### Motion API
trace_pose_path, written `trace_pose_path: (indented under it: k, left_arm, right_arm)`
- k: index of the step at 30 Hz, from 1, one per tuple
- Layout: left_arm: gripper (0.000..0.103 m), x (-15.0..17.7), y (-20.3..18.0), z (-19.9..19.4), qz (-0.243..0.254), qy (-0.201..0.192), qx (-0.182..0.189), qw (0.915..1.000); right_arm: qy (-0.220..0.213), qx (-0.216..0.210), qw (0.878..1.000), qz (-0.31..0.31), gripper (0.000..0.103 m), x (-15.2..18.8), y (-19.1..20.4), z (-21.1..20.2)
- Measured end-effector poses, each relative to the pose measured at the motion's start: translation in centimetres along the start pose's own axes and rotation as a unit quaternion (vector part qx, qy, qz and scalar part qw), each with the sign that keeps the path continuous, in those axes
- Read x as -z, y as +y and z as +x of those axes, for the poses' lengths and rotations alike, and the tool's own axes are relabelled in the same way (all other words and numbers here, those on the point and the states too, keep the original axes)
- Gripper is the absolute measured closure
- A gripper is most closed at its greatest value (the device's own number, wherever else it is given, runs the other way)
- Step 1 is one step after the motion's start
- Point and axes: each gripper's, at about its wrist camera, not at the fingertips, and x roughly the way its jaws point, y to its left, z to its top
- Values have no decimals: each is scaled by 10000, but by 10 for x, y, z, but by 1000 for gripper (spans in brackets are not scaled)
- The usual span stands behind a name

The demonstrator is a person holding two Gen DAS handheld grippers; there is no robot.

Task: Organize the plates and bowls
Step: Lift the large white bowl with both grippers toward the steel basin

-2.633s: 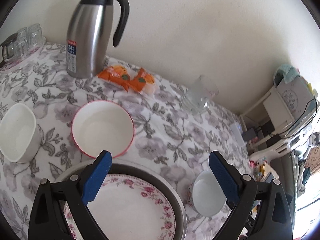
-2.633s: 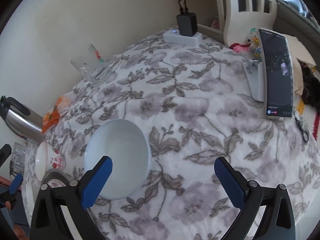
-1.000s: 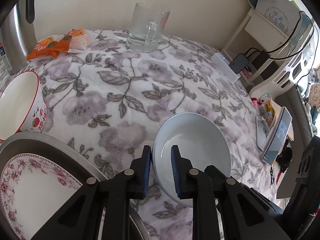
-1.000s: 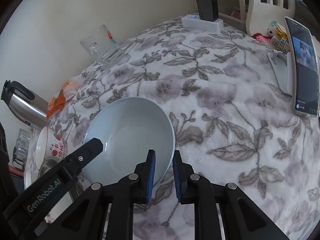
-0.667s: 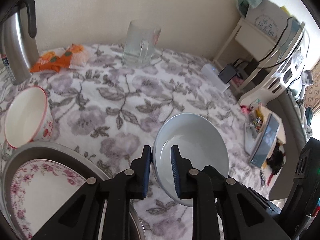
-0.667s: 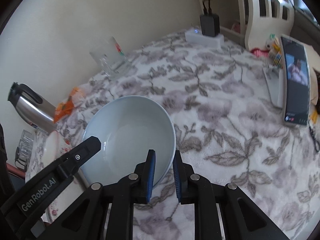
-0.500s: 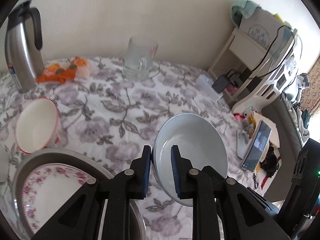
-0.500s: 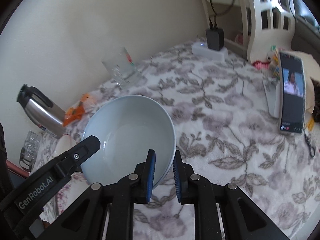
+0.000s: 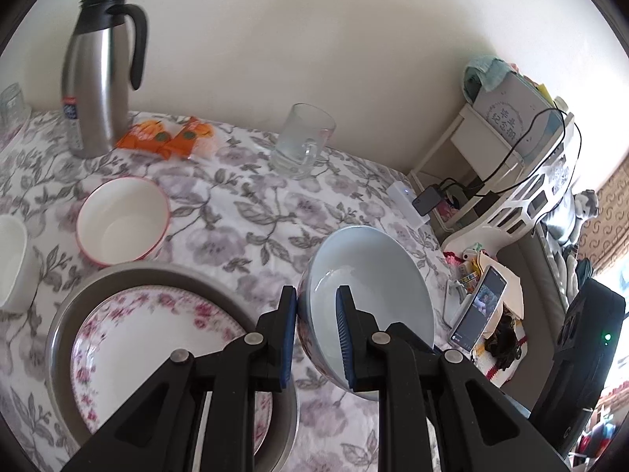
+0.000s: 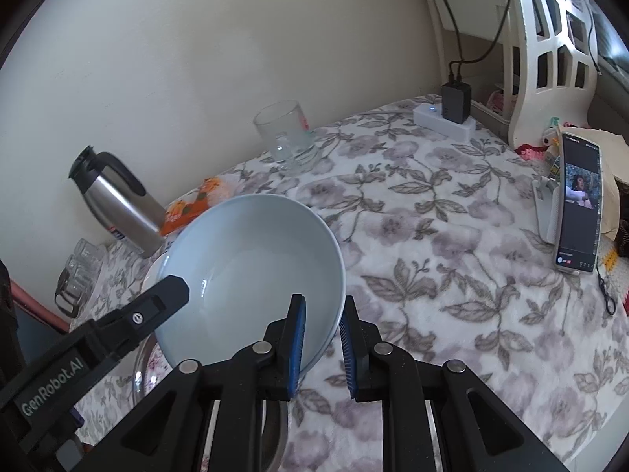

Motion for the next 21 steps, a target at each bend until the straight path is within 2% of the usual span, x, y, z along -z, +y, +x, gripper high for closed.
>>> trace_pose_path:
  k: [21]
  left_arm:
    - [82, 32, 75, -55, -781, -139, -447, 9958]
  right_arm:
    - [305, -220, 9948, -951, 84, 46, 82, 1]
